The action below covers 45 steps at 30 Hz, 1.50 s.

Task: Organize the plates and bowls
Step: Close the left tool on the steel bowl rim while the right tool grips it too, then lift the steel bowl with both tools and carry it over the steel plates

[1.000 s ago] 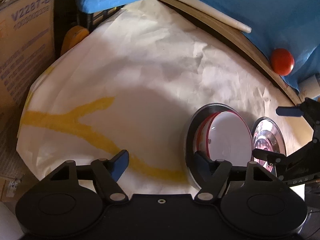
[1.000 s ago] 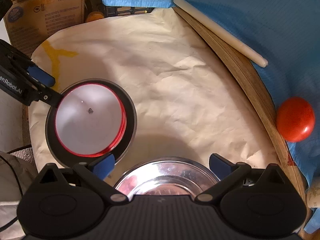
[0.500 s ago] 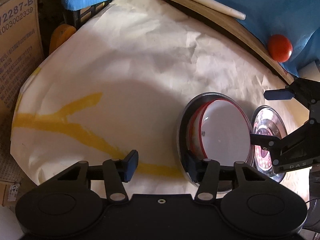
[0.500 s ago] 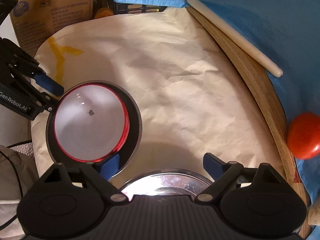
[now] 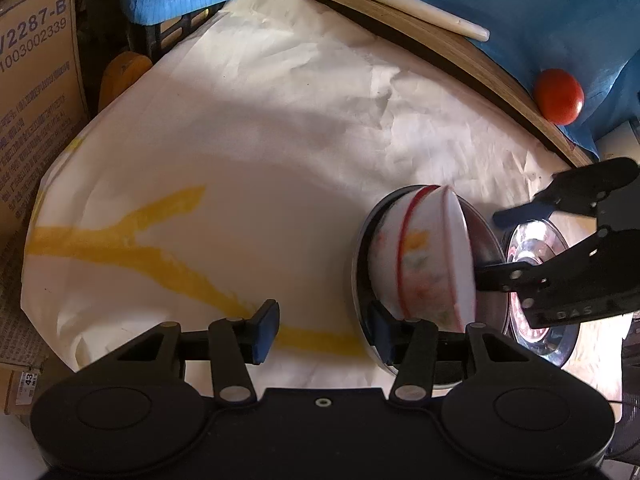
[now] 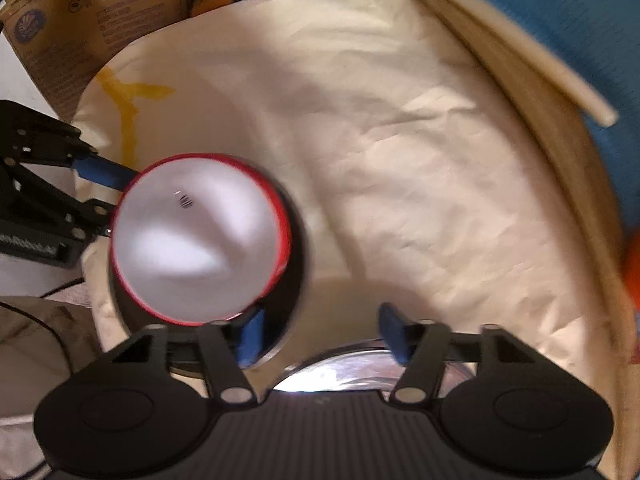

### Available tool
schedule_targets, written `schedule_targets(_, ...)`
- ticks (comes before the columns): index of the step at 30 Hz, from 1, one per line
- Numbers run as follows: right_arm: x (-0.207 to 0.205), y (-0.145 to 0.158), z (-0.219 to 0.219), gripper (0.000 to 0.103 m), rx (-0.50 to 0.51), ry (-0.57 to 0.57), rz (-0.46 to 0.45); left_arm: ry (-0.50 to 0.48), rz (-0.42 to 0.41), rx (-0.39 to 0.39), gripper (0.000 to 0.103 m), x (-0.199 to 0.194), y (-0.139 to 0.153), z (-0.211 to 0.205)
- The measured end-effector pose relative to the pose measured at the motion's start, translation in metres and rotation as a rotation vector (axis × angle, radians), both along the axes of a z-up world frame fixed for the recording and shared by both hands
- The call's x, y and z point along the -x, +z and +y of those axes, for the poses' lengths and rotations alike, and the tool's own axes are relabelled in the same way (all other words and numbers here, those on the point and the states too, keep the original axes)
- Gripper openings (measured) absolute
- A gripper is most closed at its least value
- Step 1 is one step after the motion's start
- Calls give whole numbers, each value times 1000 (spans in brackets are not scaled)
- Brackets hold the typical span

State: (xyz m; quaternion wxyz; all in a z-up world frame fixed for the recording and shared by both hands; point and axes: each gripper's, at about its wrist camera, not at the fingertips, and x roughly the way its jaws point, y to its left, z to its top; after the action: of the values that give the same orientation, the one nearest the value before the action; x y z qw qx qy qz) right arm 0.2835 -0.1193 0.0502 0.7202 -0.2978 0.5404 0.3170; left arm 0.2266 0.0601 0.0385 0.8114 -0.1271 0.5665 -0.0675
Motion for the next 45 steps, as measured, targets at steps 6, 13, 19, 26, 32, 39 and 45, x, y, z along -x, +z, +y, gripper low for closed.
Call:
schedule_targets(6, 7, -4, 8, 41, 1, 28, 32, -7, 0, 9, 47, -2, -3, -2)
schedule_targets(13, 4, -8, 1, 39, -56, -29, 81, -2, -6, 32, 47, -2, -5, 1)
schedule_targets(19, 5, -7, -3, 34, -92, -45, 88, -5, -16, 40, 42, -1, -5, 0)
schedule_targets(26, 9, -9, -6, 32, -125, -87, 83, -33, -36, 30, 28, 1, -2, -8)
schedule_targets(32, 2, -10, -17, 27, -179, -153, 119, -30, -23, 43, 19, -1, -8, -13)
schedule_targets(39, -8, -11, -23, 22, -206, -260, 178, -29, -13, 49, 17, -3, -9, -14)
schedule_targets(45, -5, -11, -24, 20, -219, -314, 163, -16, -14, 57, 17, -2, -10, -14)
